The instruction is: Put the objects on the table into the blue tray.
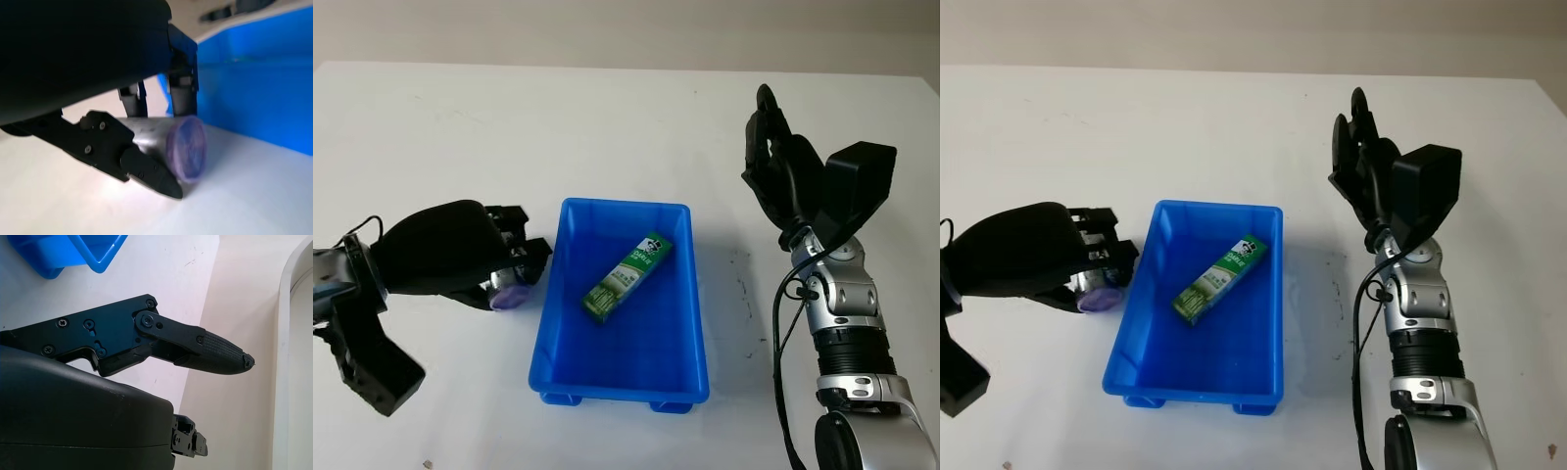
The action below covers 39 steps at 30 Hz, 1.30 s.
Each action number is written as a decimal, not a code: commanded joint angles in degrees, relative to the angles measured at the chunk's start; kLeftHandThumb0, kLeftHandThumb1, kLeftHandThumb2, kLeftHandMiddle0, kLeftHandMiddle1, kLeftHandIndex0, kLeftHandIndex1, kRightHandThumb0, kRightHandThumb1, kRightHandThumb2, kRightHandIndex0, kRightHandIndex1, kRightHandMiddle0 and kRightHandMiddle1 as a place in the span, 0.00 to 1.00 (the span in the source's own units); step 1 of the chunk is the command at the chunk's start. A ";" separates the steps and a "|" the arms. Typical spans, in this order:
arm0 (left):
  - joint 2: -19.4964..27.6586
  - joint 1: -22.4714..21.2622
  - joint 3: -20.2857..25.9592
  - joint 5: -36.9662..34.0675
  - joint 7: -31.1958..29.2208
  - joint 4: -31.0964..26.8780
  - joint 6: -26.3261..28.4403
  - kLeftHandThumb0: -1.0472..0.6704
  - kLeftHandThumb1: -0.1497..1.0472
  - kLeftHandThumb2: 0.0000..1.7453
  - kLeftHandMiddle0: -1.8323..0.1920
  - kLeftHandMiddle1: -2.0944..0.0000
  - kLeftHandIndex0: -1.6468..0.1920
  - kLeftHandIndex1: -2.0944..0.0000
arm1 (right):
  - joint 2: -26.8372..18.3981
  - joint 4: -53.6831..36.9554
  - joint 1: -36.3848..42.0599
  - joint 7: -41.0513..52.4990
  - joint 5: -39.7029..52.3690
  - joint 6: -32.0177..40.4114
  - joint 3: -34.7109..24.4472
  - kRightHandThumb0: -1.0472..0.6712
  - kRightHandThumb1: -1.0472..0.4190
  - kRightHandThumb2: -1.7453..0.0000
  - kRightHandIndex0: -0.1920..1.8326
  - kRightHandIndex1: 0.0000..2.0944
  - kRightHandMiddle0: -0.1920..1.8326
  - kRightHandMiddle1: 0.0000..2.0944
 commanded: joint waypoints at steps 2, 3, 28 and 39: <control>1.24 -1.41 -2.60 6.82 7.09 0.36 2.21 0.59 0.98 0.03 0.69 0.00 0.75 0.00 | -0.15 -1.16 0.06 0.21 0.50 -0.09 -0.24 0.19 0.00 0.58 0.00 0.00 0.00 0.00; 1.70 -1.74 -3.39 8.73 9.20 0.40 2.84 0.59 0.97 0.03 0.70 0.02 0.76 0.04 | -0.12 -1.11 0.04 0.23 0.53 -0.11 -0.23 0.19 0.00 0.58 0.00 0.00 0.00 0.00; 3.04 -11.54 0.57 -5.20 16.24 1.19 14.46 0.52 0.93 0.03 0.68 0.50 0.69 0.45 | -0.10 -0.16 -0.19 1.29 1.12 -0.70 -0.30 0.20 0.00 0.58 0.00 0.00 0.00 0.00; -5.17 -11.33 5.36 -25.36 4.45 -7.60 15.11 0.51 0.86 0.03 0.60 0.60 0.62 0.49 | -0.14 -0.22 -0.38 0.99 0.91 -0.41 -0.12 0.20 0.00 0.58 0.00 0.00 0.00 0.00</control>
